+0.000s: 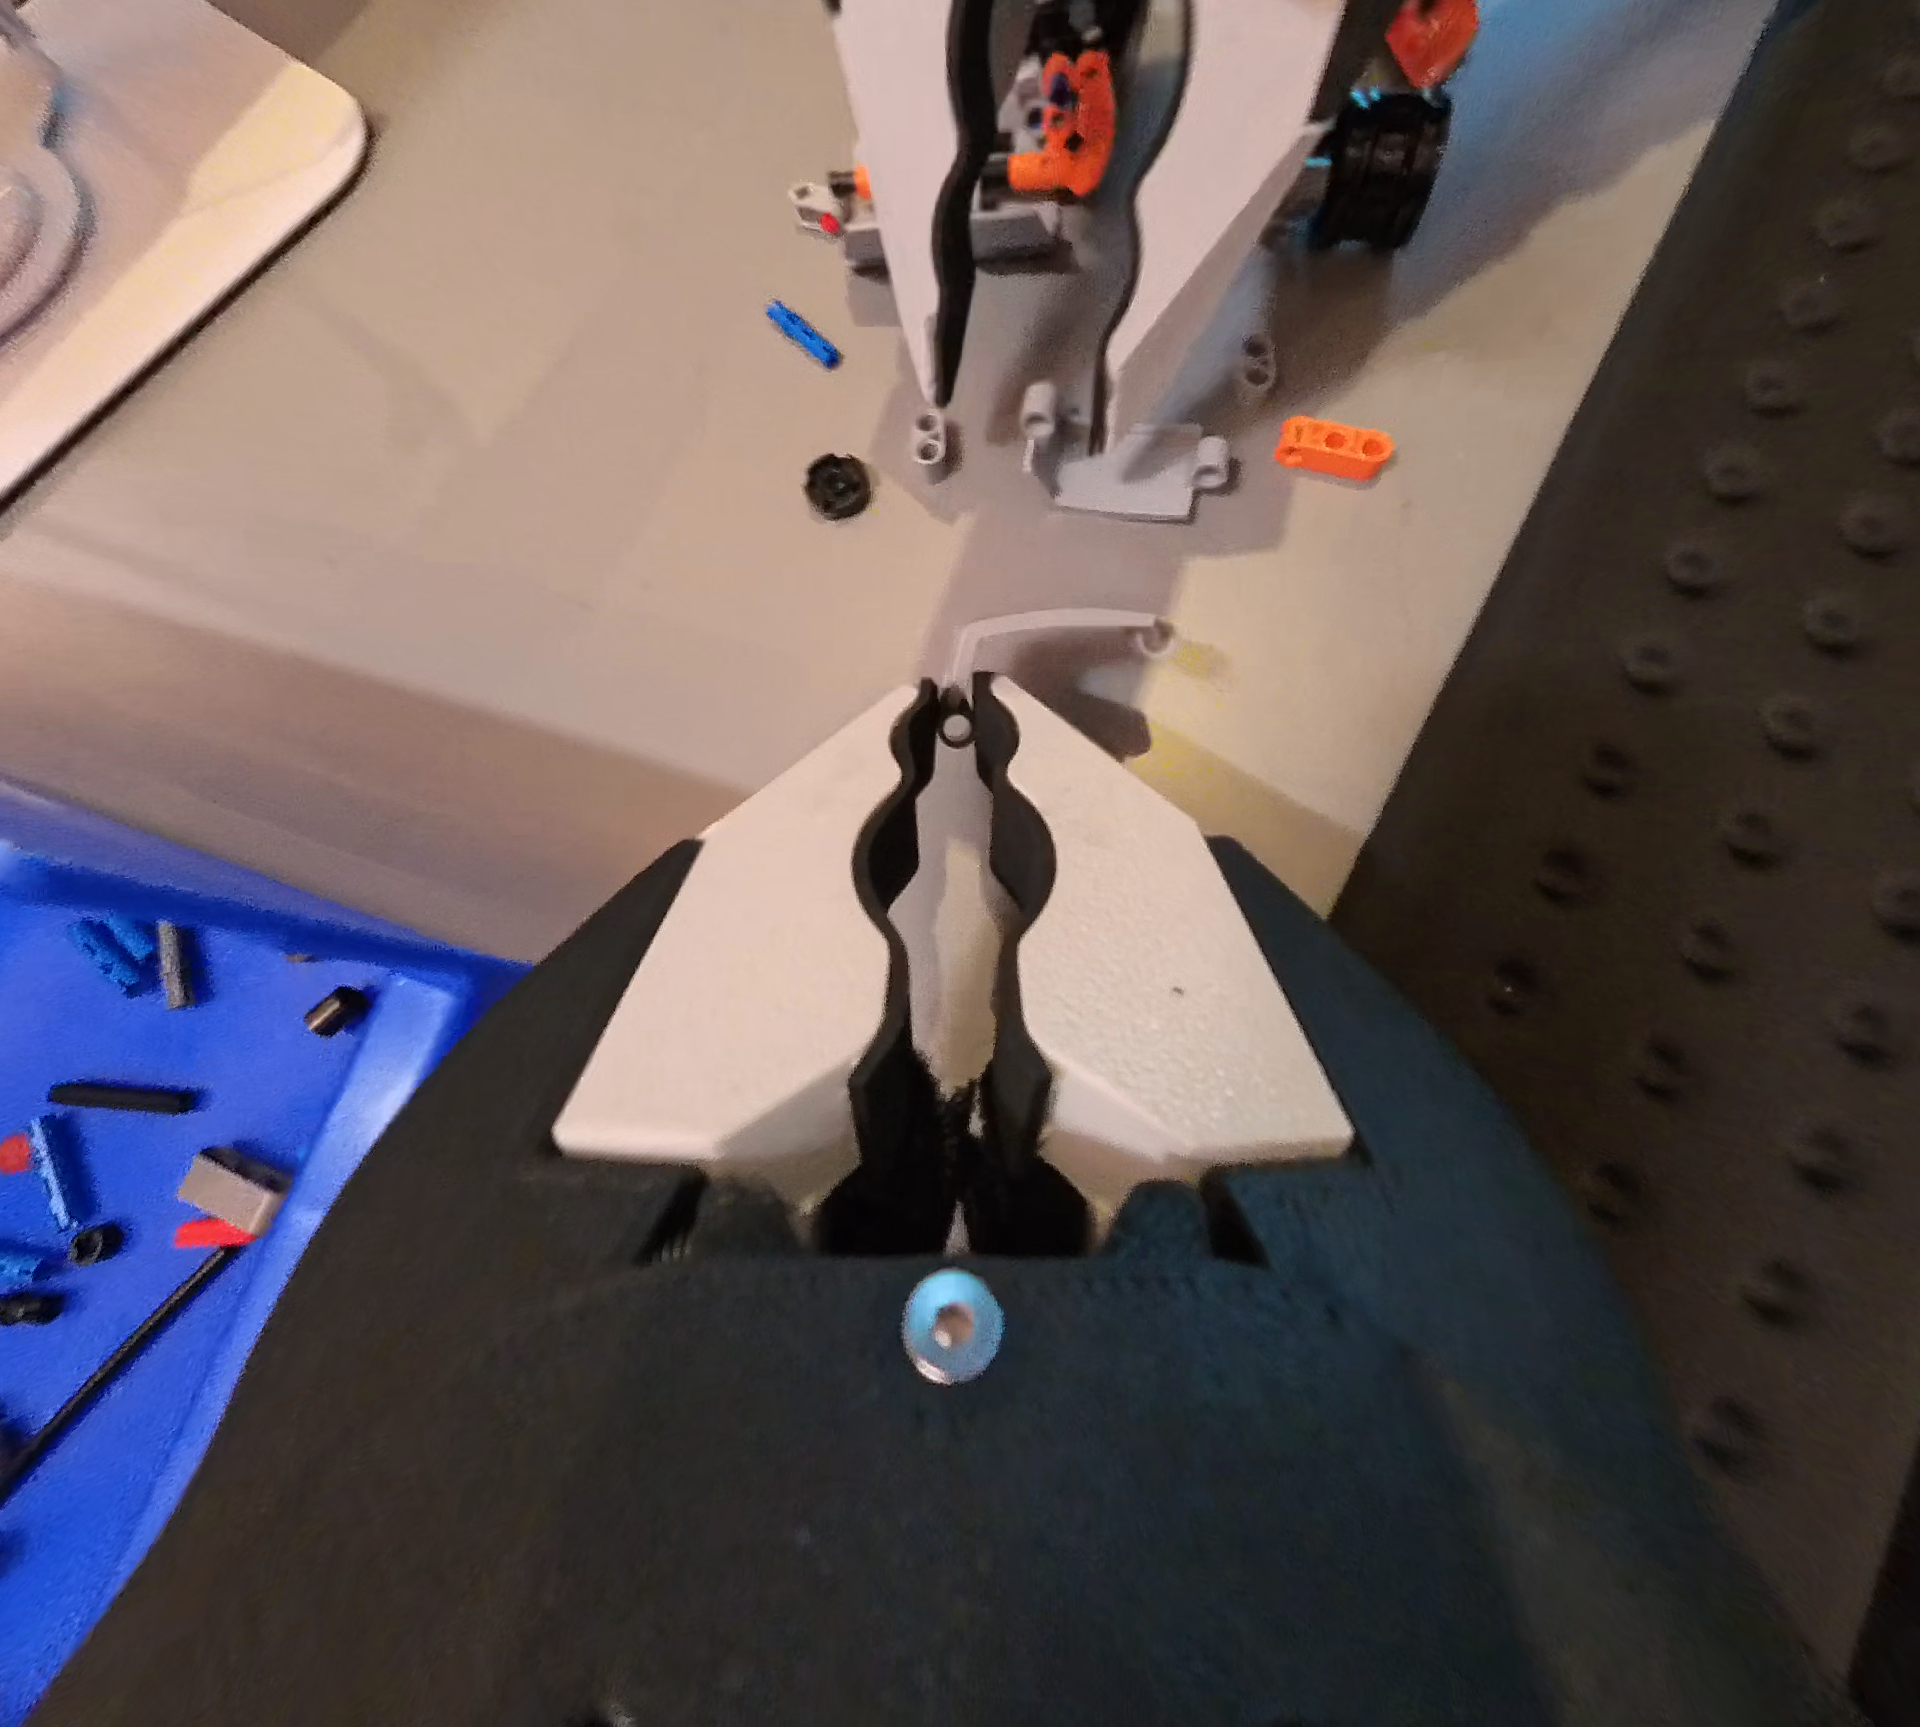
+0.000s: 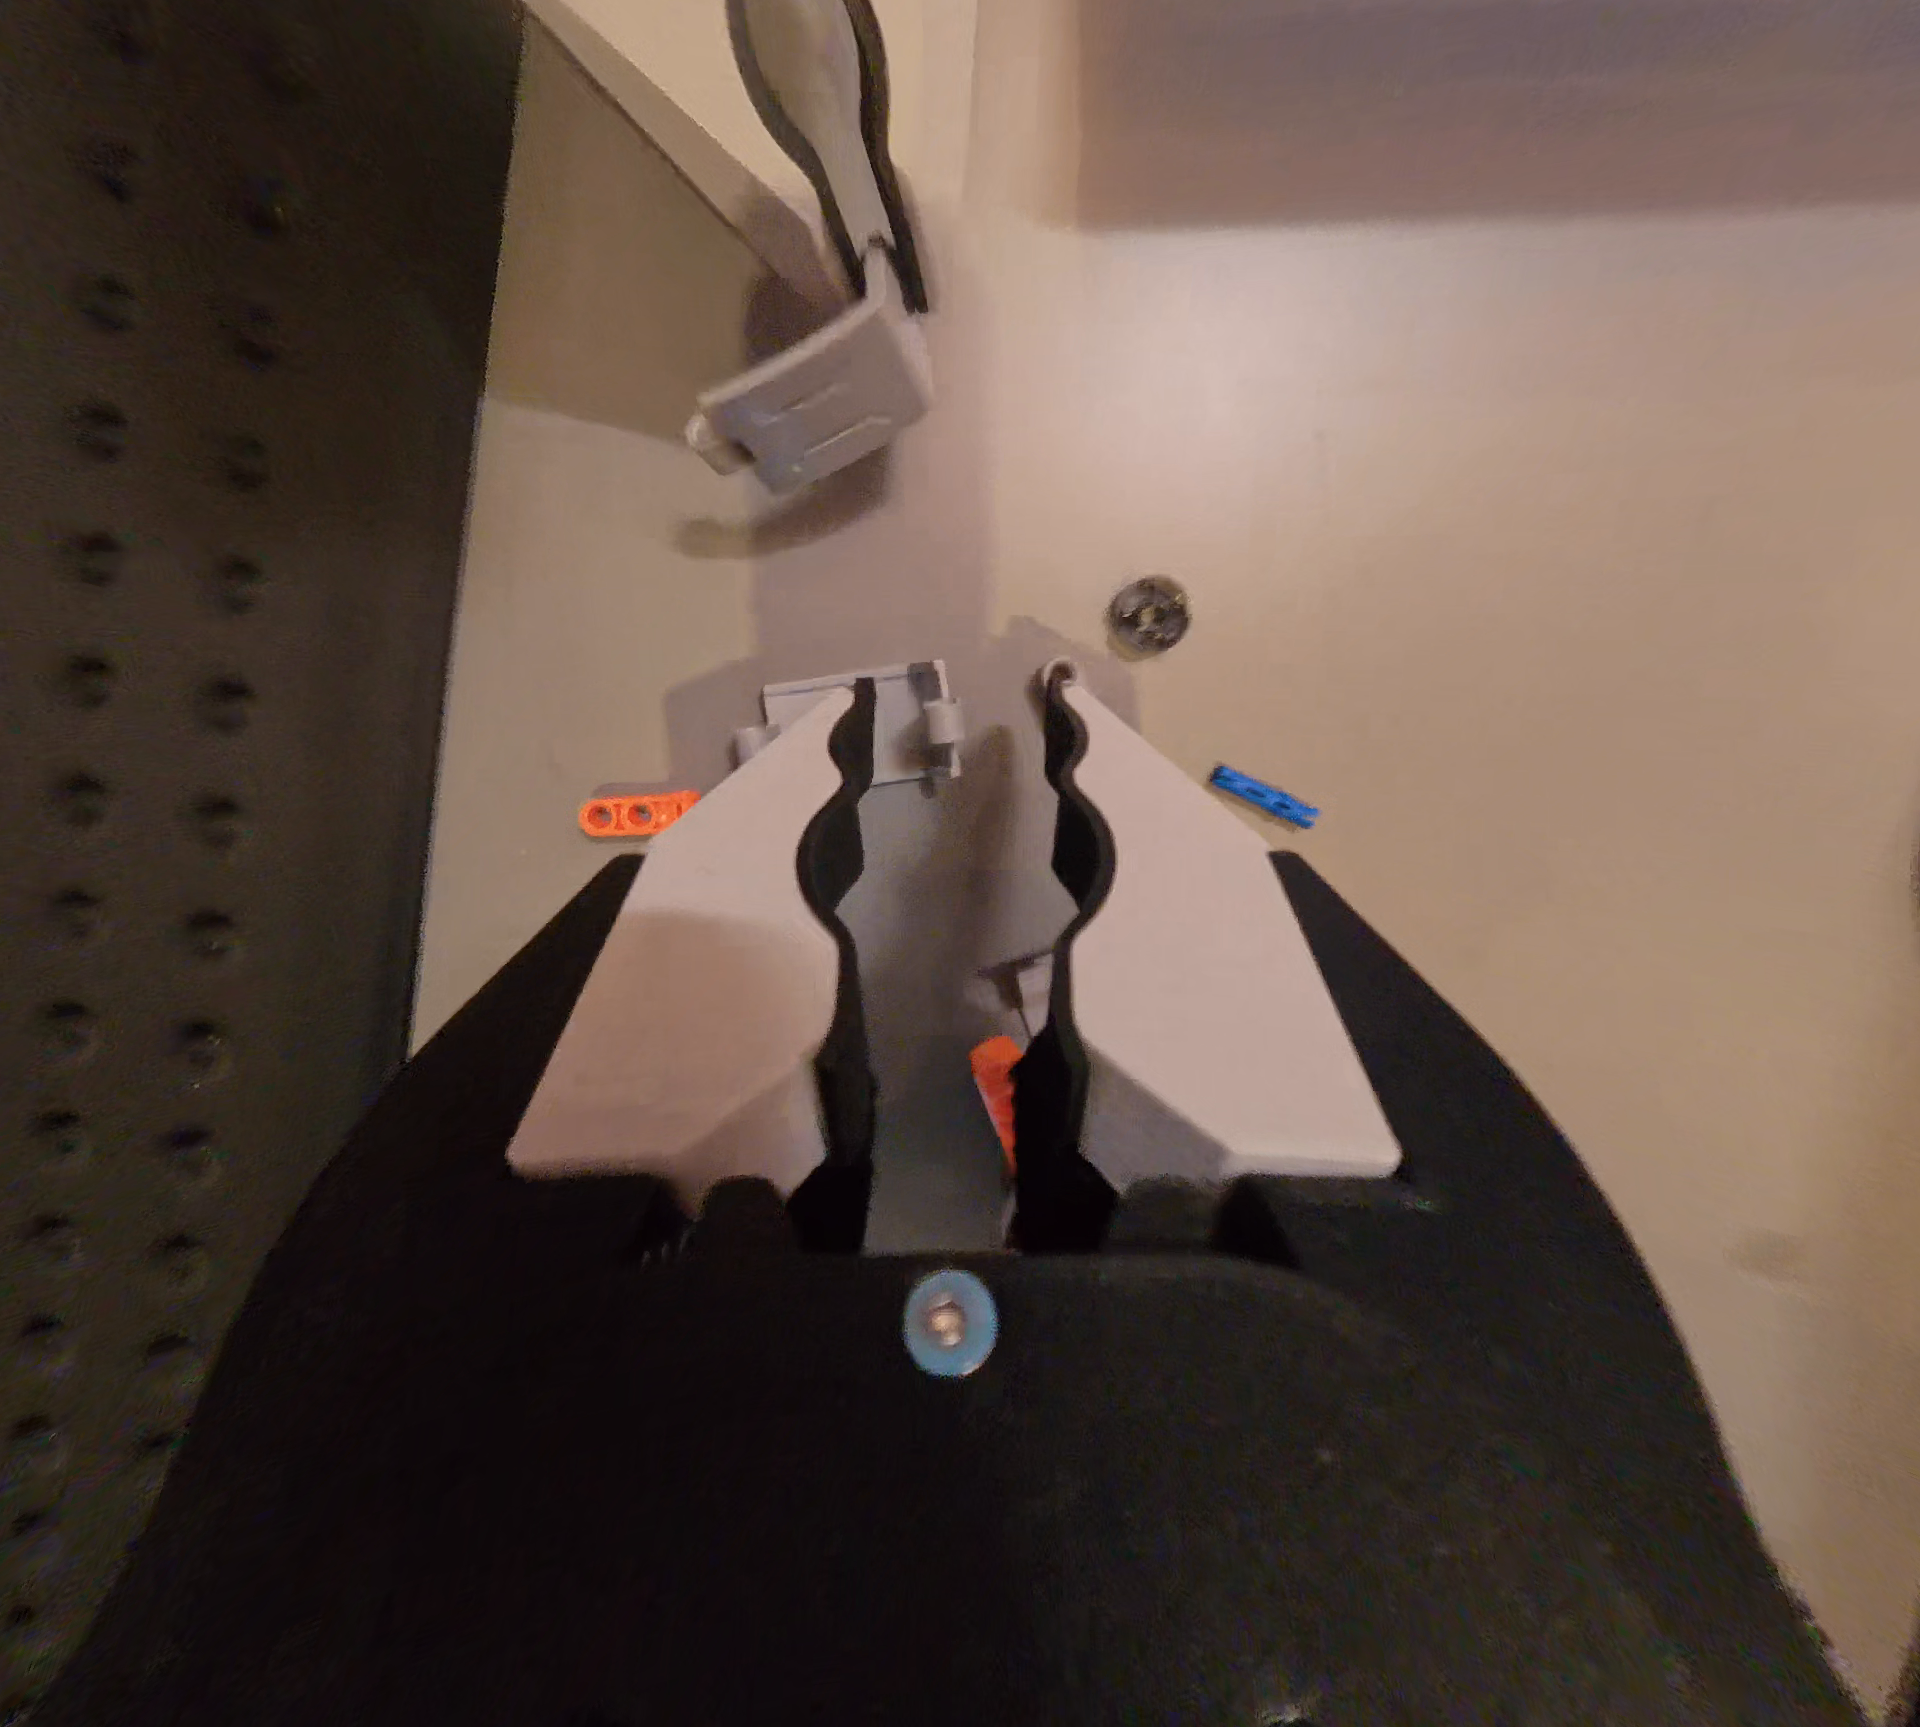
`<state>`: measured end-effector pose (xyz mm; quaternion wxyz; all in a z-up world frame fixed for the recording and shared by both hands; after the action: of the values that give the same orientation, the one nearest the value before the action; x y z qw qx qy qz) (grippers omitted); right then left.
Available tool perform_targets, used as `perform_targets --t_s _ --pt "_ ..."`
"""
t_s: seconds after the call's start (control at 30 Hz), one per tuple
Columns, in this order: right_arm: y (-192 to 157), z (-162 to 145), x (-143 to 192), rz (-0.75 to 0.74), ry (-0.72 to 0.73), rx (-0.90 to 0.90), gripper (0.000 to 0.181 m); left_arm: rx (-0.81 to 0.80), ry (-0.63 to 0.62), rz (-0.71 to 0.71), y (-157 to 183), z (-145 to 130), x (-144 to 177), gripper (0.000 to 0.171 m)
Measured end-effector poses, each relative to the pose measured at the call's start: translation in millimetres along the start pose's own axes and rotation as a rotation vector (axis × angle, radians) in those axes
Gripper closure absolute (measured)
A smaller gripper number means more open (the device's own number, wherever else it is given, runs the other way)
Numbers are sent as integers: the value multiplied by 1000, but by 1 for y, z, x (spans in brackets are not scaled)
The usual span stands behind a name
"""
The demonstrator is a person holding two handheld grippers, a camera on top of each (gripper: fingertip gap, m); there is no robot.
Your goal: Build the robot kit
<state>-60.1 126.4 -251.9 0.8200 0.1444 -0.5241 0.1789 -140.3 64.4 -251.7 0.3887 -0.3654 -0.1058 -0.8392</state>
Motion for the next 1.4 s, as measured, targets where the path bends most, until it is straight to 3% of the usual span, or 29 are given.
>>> perform_targets --t_s 0.2,0.33,0.53,0.7,1.0,1.2,1.3,1.4 --pt "-11 30 35 -75 200 155 142 157 122 0 -13 15 11 168" --pt "-21 45 37 -184 233 274 135 267 204 -16 -19 20 17 168" --pt "-12 56 33 -441 234 348 166 335 302 -10 -21 28 27 168" --pt "-11 64 47 -478 339 338 172 397 393 -72 -19 32 36 168" --pt "-8 61 58 -297 429 215 177 387 445 -177 -8 36 40 160" --pt "-6 59 61 -64 442 58 178 298 456 -93 -2 34 51 142" --pt "5 54 70 -62 449 -15 178 265 476 -33 -3 38 56 137" --pt "16 52 92 -58 502 -92 178 257 538 -58 -2 47 66 136"
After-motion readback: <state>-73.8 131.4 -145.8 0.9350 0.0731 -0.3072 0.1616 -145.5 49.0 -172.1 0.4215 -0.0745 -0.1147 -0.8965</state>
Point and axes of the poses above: each gripper's, where its closed fingertips meet, x back along the fingers, z out of its top, y = z × x across the jaws, the point moved 4 cm from there along x, back along the fingers, and after that the axes turned 3 degrees about -y, right-handed, at the moved point
